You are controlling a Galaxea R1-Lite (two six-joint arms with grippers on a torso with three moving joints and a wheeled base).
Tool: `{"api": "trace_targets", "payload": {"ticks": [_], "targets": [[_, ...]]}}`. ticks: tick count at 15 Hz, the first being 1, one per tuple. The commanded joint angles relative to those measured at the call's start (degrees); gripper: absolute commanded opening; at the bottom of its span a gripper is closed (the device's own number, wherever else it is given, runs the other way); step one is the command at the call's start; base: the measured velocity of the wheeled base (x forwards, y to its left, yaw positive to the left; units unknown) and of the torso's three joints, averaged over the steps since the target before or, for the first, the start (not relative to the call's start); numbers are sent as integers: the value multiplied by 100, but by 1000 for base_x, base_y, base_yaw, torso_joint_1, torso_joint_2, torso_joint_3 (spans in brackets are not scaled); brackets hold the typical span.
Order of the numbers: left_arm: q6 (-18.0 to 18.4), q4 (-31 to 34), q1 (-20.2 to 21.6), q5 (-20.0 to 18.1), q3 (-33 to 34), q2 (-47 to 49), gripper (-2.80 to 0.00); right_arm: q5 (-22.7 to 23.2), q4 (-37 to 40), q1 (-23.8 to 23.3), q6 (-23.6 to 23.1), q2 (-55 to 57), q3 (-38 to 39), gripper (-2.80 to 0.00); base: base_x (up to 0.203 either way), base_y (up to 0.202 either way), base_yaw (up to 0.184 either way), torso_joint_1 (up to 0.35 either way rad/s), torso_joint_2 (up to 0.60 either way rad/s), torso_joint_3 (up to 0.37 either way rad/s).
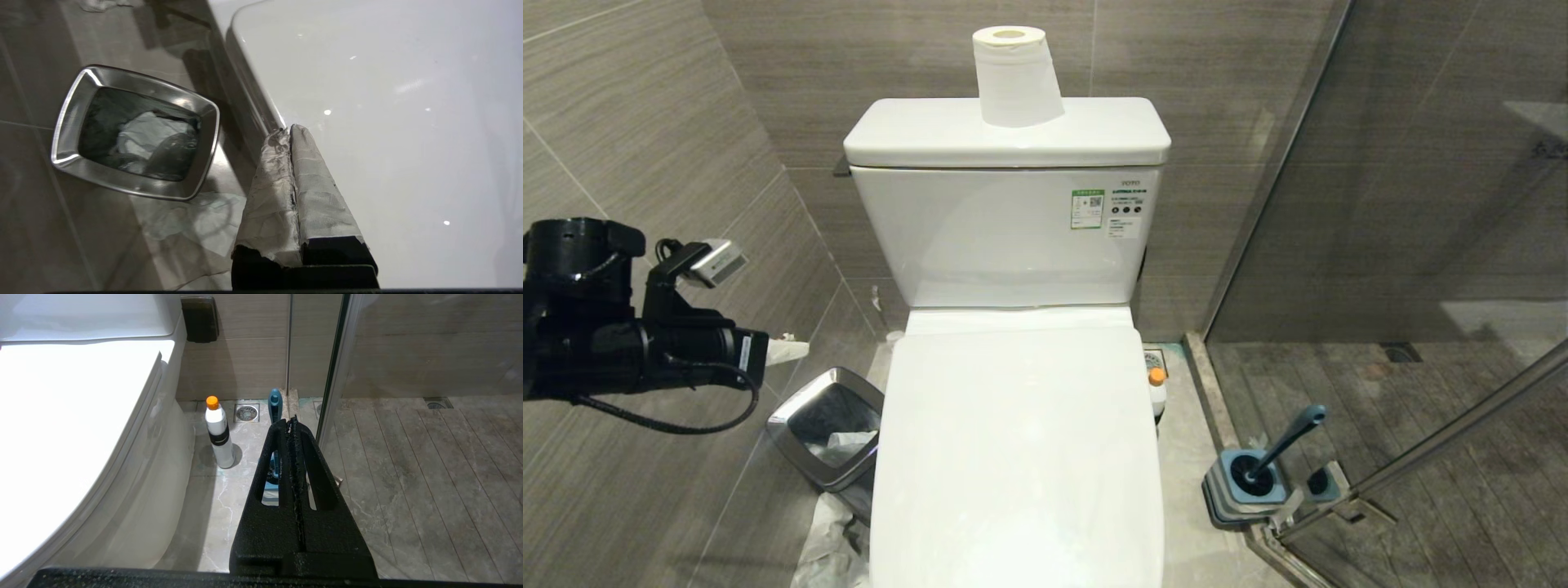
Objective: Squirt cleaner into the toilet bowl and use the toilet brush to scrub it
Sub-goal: Use the left hand to lift the toilet lid slightly
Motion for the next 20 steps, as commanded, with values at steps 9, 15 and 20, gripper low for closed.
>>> {"api": "trace_targets", "payload": {"ticks": [9,15,20], "targets": [[-171,-1099,163,-380,10,691,-280,-2,-6,0,4,2,141,-280,0,0,0,0,0,0],[-197,-1571,165,-416,95,1460,-280,-2,-6,0,4,2,141,-280,0,0,0,0,0,0],[-197,-1693,183,-968,188,1983,-280,-2,-6,0,4,2,141,-280,0,0,0,0,0,0]]}}
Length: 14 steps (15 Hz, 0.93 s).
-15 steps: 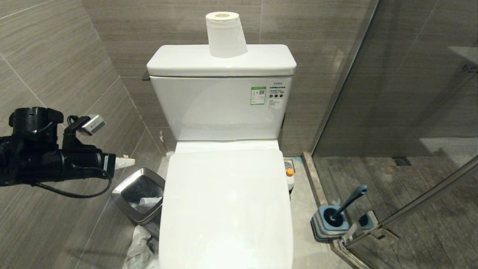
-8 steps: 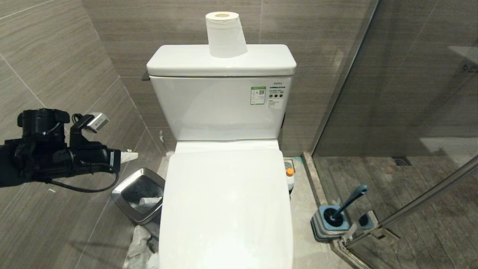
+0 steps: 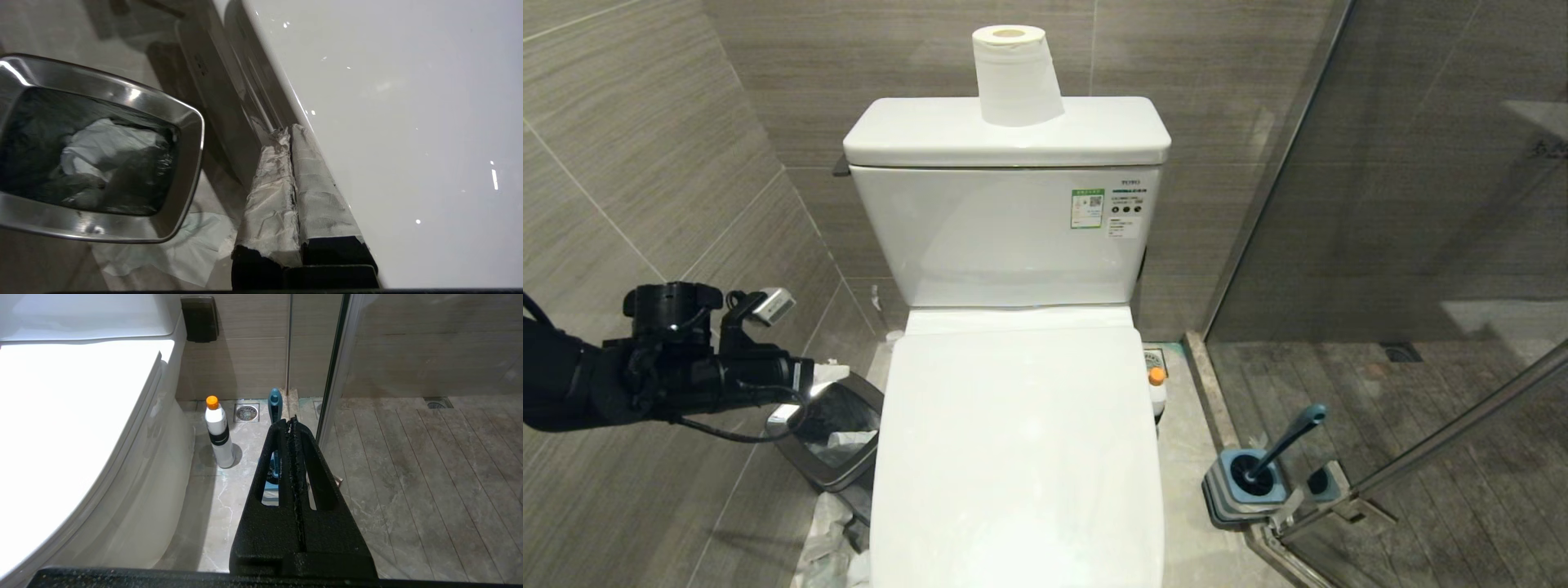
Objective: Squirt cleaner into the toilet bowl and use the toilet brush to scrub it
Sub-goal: Use the left hand to lift the toilet lid slightly
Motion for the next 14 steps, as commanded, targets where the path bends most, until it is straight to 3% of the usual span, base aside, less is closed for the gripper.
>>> {"api": "trace_targets", "payload": {"ticks": [1,4,6,12,14], "targets": [[8,-10,87,-306,208,196,-280,-2,-5,0,-5,2,141,-280,0,0,0,0,0,0],[20,-142,486,-840,749,267,-280,-2,-5,0,4,2,141,-280,0,0,0,0,0,0],[24,-641,640,-976,1026,458,-280,-2,-5,0,-2,2,141,-280,0,0,0,0,0,0],[73,-1203,709,-1603,1980,471,-280,-2,-5,0,0,2,141,-280,0,0,0,0,0,0],[76,-1866,709,-1609,2294,545,-280,-2,-5,0,3,2,141,-280,0,0,0,0,0,0]]}}
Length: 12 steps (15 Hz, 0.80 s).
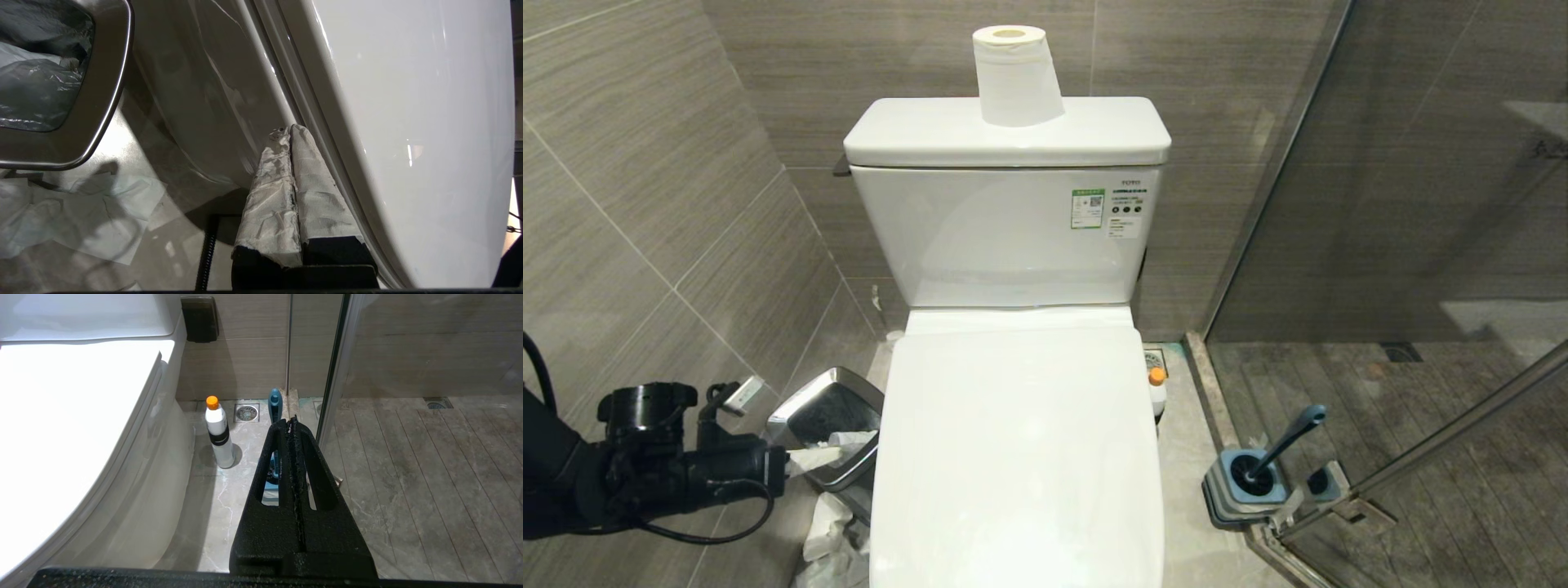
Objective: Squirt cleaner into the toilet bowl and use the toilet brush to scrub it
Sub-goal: Use the left hand to lift the toilet lid slightly
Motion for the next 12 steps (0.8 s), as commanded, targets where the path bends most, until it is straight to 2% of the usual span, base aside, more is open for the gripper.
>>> {"api": "trace_targets", "payload": {"ticks": [1,4,5,7,8,12], "targets": [[3,-709,-1,-8,421,80,-280,-3,-4,0,0,2,141,-280,0,0,0,0,0,0],[-7,-1364,-4,20,1019,140,-280,-3,-4,0,-2,2,141,-280,0,0,0,0,0,0],[-29,-1717,2,26,1142,255,-280,-3,-4,0,4,2,141,-280,0,0,0,0,0,0],[-49,-2833,17,77,1354,556,-280,-3,-4,0,6,2,141,-280,0,0,0,0,0,0],[-59,-3122,19,141,1516,659,-280,-3,-4,0,-1,2,141,-280,0,0,0,0,0,0],[-81,-3358,21,122,2082,880,-280,-3,-4,0,6,2,141,-280,0,0,0,0,0,0]]}}
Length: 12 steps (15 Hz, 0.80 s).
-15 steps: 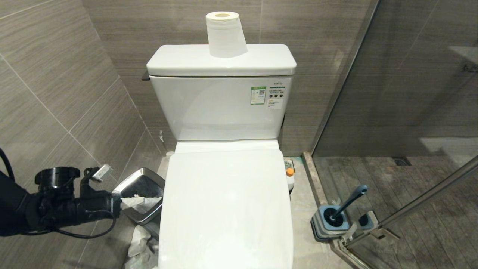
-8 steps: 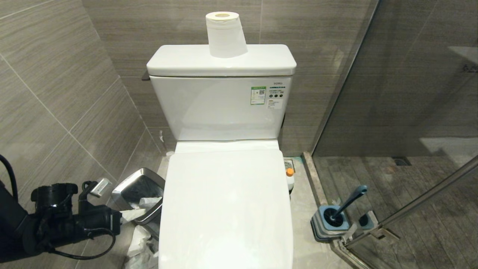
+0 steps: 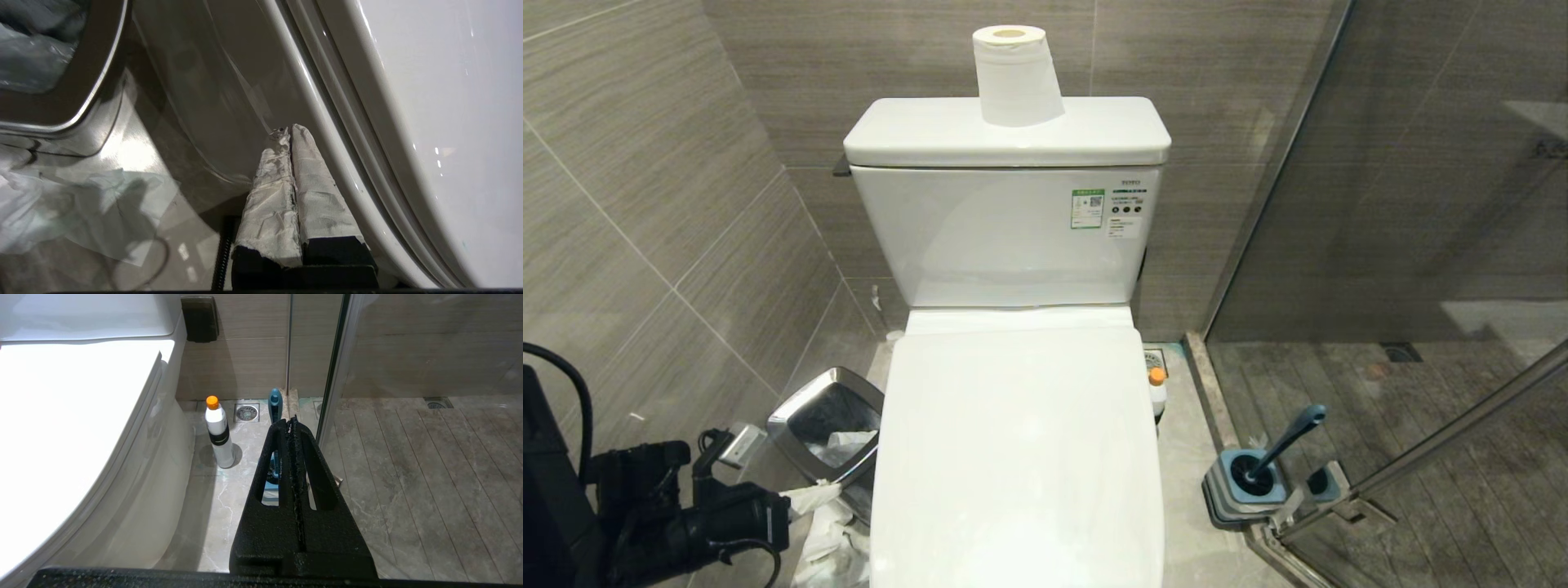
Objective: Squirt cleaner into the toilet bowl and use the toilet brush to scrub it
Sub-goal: Use the left hand to lift the toilet lid slightly
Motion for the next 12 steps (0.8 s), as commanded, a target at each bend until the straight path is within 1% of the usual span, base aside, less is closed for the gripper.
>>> {"api": "trace_targets", "payload": {"ticks": [1,3,6,8,9,10,12], "targets": [[-6,-207,0,-63,313,198,-280,-1,-7,0,-1,2,141,-280,0,0,0,0,0,0],[-56,-347,3,-92,354,390,-280,-1,-7,0,6,2,141,-280,0,0,0,0,0,0],[-88,-359,-5,-95,471,548,-280,-1,-7,0,6,2,141,-280,0,0,0,0,0,0],[-96,-410,-14,-103,472,480,-280,-1,-7,0,-2,2,141,-280,0,0,0,0,0,0],[-147,-522,-6,-104,471,423,0,-1,-7,0,6,2,141,-280,0,0,0,0,0,0],[-231,-645,-5,-108,516,358,0,-1,-7,0,4,2,141,-280,0,0,0,0,0,0],[-395,-692,3,-178,755,178,0,-1,-7,0,6,2,141,-280,0,0,0,0,0,0]]}}
